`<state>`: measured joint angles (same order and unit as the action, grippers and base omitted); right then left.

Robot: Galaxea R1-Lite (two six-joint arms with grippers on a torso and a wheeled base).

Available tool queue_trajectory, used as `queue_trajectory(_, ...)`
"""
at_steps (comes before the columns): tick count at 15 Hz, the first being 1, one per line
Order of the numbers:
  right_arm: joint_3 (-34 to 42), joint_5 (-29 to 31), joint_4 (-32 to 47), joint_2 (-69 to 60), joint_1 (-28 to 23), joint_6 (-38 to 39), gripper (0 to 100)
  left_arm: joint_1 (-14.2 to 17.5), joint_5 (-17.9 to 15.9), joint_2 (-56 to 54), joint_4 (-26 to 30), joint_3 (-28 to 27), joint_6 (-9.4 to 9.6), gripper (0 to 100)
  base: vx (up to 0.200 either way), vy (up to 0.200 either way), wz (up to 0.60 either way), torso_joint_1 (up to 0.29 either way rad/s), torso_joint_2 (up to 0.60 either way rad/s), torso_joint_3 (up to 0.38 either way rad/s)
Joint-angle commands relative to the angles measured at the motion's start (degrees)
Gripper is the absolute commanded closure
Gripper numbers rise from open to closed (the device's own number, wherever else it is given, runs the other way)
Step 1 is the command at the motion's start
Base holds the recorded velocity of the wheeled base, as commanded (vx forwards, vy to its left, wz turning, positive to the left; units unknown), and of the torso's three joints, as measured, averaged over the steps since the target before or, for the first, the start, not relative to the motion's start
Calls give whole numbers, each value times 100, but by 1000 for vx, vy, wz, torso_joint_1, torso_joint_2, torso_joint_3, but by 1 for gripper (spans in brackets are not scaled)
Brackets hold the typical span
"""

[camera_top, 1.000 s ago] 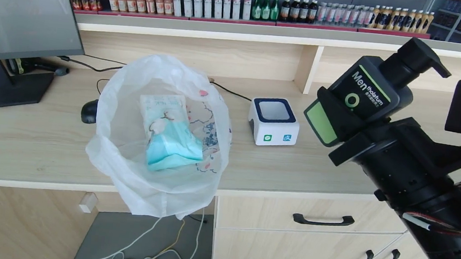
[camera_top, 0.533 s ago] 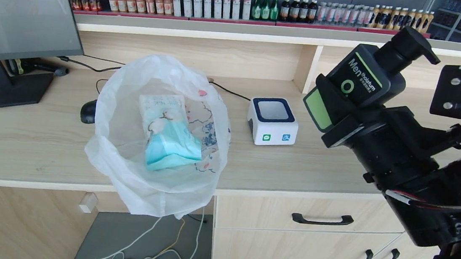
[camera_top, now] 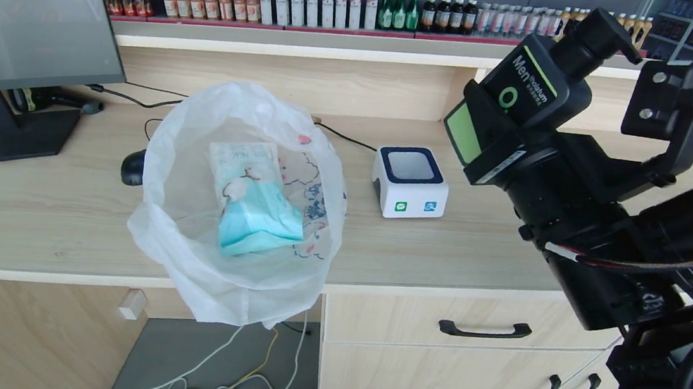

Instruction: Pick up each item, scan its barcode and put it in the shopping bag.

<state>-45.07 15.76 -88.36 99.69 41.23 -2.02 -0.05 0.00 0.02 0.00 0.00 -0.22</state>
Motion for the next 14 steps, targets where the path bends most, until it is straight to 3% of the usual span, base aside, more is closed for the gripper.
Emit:
queue_trajectory(1, -222, 436, 3, 323, 254, 369, 100, -4, 0, -2, 0, 0, -4, 0, 0, 0, 0, 0, 0, 0)
queue_trajectory(4, -854, 445, 372, 762, 96, 897, 100, 5, 0, -2, 0, 0, -4, 0, 0, 0, 0, 0, 0, 0)
queue_trajectory(6, -1584, 410, 1963, 595, -62, 1828, 100, -4, 0, -2, 0, 0, -4, 0, 0, 0, 0, 0, 0, 0)
queue_trajectory(8, -2393, 243, 2666, 744, -62, 2391, 100, 5, 0, -2, 0, 0, -4, 0, 0, 0, 0, 0, 0, 0)
queue_trajectory(11, -3017, -478, 2833, 1245, -291, 2496, 100, 5, 0, -2, 0, 0, -4, 0, 0, 0, 0, 0, 0, 0)
queue_trajectory(14, -3491, -592, 3202, 1641, -511, 2901, 100, -4, 0, -2, 0, 0, -4, 0, 0, 0, 0, 0, 0, 0)
